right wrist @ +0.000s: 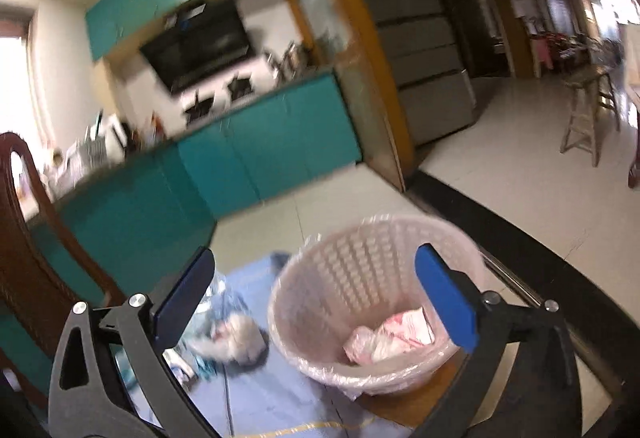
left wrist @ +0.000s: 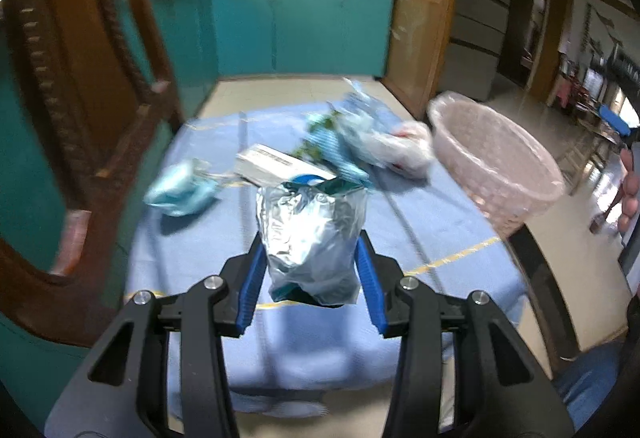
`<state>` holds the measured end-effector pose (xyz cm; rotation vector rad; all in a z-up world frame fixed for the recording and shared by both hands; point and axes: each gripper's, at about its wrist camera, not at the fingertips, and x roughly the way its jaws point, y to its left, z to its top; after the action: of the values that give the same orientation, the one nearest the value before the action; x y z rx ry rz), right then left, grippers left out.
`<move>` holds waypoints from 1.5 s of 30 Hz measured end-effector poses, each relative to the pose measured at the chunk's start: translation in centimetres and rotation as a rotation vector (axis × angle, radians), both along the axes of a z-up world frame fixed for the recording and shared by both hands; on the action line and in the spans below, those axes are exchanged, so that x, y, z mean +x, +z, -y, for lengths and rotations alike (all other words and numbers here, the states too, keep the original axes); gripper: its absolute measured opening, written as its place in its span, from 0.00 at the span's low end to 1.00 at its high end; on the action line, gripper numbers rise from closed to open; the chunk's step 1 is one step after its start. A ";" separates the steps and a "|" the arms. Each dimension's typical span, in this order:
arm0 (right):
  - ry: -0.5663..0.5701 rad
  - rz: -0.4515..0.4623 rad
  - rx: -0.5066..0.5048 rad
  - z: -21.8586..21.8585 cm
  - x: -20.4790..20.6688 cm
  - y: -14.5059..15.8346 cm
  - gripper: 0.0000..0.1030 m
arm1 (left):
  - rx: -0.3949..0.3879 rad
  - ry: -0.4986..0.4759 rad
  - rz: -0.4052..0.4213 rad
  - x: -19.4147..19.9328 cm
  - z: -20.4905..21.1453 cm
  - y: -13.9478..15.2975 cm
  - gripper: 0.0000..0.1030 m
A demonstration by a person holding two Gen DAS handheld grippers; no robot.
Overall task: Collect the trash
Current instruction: 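Open the right gripper over the wastebasket while the left drops the foil bag in, then return both grippers open above the table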
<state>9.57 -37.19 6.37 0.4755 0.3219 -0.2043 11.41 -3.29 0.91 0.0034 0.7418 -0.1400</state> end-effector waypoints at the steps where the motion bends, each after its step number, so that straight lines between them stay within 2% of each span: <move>1: -0.026 0.011 0.000 0.5 -0.2 0.2 0.95 | -0.008 -0.030 -0.017 0.5 1.1 0.1 0.44; 4: -0.103 0.040 0.032 2.4 -0.9 0.0 0.95 | -0.022 -0.110 -0.022 2.5 5.0 1.3 0.44; 7: -0.152 0.066 0.047 3.8 -1.7 -0.1 0.95 | -0.030 -0.209 0.039 5.7 10.8 4.6 0.44; 9: -0.165 0.072 0.062 3.9 -1.8 -0.2 0.95 | -0.047 -0.262 0.059 8.2 14.5 6.4 0.51; 11: -0.172 0.066 0.073 4.2 -1.4 -0.5 0.95 | -0.043 -0.302 0.062 10.9 18.3 7.2 0.84; 12: -0.168 0.063 0.076 4.3 -1.5 -0.5 0.95 | -0.021 -0.287 0.078 12.0 19.6 7.3 0.87; 14: -0.154 0.055 0.079 3.9 -1.2 -0.6 0.95 | 0.004 -0.236 0.068 12.8 20.1 6.7 0.88; 17: -0.101 0.045 0.073 3.3 -1.0 -0.4 0.95 | -0.033 -0.187 0.034 11.7 17.4 5.6 0.91; 21: -0.021 0.013 0.053 1.5 -0.2 -0.4 0.95 | 0.023 -0.094 0.063 7.3 10.7 4.4 0.93; 26: 0.180 -0.039 -0.034 -5.1 0.7 0.1 0.95 | 0.056 0.099 0.052 1.3 1.7 2.8 0.96; 28: 0.269 -0.074 -0.079 -8.4 0.7 0.2 0.95 | 0.089 0.179 0.075 -0.5 -1.1 2.2 0.96; 30: 0.354 -0.107 -0.121 -11.7 0.0 -0.3 0.95 | 0.114 0.242 0.090 -1.5 -3.1 1.7 0.96; 32: 0.416 -0.127 -0.166 -14.6 -0.8 -0.8 0.95 | 0.107 0.290 0.070 -2.1 -5.1 0.9 0.96; 34: 0.455 -0.153 -0.205 -16.7 -1.5 -1.5 0.95 | 0.086 0.300 0.034 -2.5 -6.2 0.2 0.96; 37: 0.487 -0.189 -0.230 -18.4 -1.7 -2.4 0.95 | 0.096 0.292 0.057 -2.7 -6.4 0.6 0.96; 41: 0.475 -0.195 -0.258 -18.8 -1.8 -2.7 0.95 | 0.049 0.273 0.038 -2.6 -5.8 0.6 0.96; 45: 0.469 -0.204 -0.252 -18.6 -1.8 -3.1 0.95 | 0.060 0.257 0.046 -2.9 -5.0 0.4 0.96</move>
<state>7.81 -18.56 3.30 0.1207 0.5888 0.1644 8.53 1.68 1.30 -0.0315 0.6941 0.1269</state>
